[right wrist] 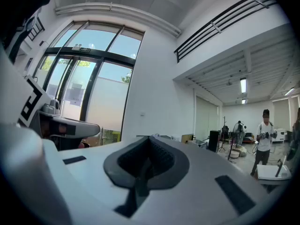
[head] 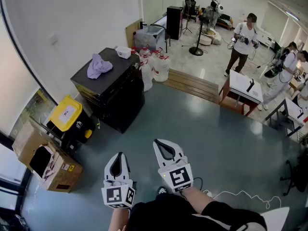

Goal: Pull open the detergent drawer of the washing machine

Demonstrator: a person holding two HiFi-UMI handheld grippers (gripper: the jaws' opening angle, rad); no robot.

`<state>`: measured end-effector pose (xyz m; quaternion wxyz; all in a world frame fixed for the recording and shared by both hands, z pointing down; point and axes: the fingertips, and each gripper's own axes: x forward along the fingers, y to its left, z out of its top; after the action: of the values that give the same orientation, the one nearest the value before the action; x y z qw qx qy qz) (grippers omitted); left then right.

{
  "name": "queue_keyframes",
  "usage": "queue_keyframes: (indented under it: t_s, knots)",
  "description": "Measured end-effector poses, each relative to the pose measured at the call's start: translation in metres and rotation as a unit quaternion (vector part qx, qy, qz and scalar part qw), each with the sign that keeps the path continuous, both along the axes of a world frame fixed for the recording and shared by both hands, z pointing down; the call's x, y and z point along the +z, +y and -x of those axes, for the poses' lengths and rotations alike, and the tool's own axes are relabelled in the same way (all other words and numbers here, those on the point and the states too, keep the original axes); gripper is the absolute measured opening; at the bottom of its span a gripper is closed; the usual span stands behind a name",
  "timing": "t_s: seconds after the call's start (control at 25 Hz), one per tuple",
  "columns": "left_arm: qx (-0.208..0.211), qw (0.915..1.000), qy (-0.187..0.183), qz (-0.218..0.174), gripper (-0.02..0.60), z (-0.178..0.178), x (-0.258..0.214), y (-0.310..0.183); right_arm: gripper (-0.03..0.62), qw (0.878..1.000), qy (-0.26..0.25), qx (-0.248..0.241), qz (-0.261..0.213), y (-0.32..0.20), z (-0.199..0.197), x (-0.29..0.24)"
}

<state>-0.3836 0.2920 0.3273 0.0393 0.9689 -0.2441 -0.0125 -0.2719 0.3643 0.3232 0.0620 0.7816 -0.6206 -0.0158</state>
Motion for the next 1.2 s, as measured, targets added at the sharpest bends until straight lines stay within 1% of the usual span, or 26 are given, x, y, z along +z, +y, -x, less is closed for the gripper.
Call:
queue_keyframes:
  t_s: [0.08,0.28,0.44,0.48,0.52,0.56,0.68,0.72,0.84,1.0,1.2]
  knots:
    - [-0.003,1.0,0.0,0.002,0.021,-0.01,0.002,0.002,0.008,1.0,-0.001,-0.005,0.005,0.002,-0.01,0.004]
    - [-0.009,0.9999,-0.004,0.0,0.023,-0.034,0.008,0.015,0.009,1.0,-0.015,-0.027,-0.004,0.015,-0.031,0.014]
    - [-0.008,0.9997,-0.022,0.006,0.026,-0.059,0.017,0.021,0.011,0.999,-0.023,-0.038,0.005,0.02,-0.051,0.019]
    - [-0.01,0.9996,-0.027,0.007,0.027,-0.063,0.018,0.019,0.03,0.999,-0.025,-0.042,0.005,0.018,-0.054,0.02]
    - [-0.012,0.9995,-0.03,0.008,0.036,-0.066,0.02,0.016,0.053,0.998,-0.027,-0.048,0.005,0.015,-0.057,0.02]
    - [-0.014,0.9993,-0.032,0.01,0.058,-0.068,0.021,0.012,0.071,0.998,-0.028,-0.053,0.006,0.011,-0.059,0.022]
    - [-0.019,0.9988,-0.039,0.023,0.177,-0.072,0.029,-0.005,0.123,0.997,-0.033,-0.064,0.017,-0.006,-0.063,0.033]
    - [-0.021,0.9986,-0.04,0.027,0.194,-0.073,0.032,-0.009,0.143,0.997,-0.036,-0.066,0.021,-0.01,-0.064,0.036]
    - [-0.022,0.9984,-0.041,0.033,0.227,-0.084,0.041,-0.02,0.194,0.997,-0.042,-0.063,0.025,-0.016,-0.078,0.043]
    - [-0.012,0.9981,-0.047,0.037,0.249,-0.11,0.045,-0.044,0.235,0.996,-0.045,-0.063,0.036,-0.039,-0.106,0.047]
    - [-0.005,0.9978,-0.057,0.034,0.25,-0.135,0.044,-0.088,0.253,0.996,-0.052,-0.056,0.039,-0.082,-0.134,0.048]
